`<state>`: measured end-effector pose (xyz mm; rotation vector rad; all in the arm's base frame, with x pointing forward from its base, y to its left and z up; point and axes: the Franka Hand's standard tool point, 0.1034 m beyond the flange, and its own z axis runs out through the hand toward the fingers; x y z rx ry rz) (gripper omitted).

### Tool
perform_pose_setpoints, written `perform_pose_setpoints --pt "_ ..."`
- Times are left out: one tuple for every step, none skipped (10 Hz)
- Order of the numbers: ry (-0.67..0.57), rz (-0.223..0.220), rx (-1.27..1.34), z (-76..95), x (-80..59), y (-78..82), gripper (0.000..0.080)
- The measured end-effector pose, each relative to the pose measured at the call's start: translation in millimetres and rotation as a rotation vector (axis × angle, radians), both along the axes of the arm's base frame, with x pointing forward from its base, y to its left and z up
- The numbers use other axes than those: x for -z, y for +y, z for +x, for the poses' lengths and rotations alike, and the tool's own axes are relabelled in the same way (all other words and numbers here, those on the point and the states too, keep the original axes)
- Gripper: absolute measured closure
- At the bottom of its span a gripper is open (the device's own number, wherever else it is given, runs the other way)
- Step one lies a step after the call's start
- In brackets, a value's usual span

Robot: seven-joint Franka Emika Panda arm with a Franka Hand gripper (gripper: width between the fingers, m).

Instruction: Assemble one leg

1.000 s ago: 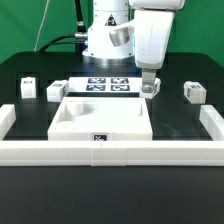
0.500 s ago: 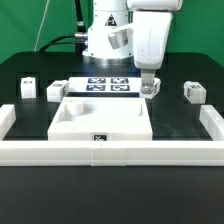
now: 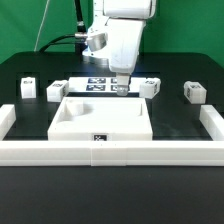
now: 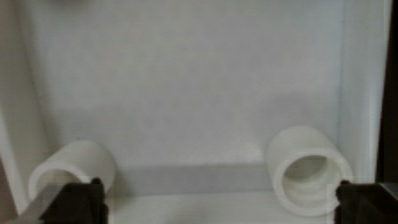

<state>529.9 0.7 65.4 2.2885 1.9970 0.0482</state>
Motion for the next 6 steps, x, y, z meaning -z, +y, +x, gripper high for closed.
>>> perform_pose_setpoints --pt "0.001 0.0 0.0 -0.2 0.5 0.3 0.015" --pt "0.001 0.0 0.0 -0.3 0.6 0.3 0.015" --pt "0.003 0.0 -0.003 -1.0 1.7 0.1 0.015" --pt "0.022 -0.002 -0.029 -9.2 9.1 -2.0 0.015" --pt "0.046 -0.002 -0.029 -22.6 15.6 -2.3 0.015" --pt "0.073 -0.001 -0.03 -38.5 22.5 -1.5 0.015"
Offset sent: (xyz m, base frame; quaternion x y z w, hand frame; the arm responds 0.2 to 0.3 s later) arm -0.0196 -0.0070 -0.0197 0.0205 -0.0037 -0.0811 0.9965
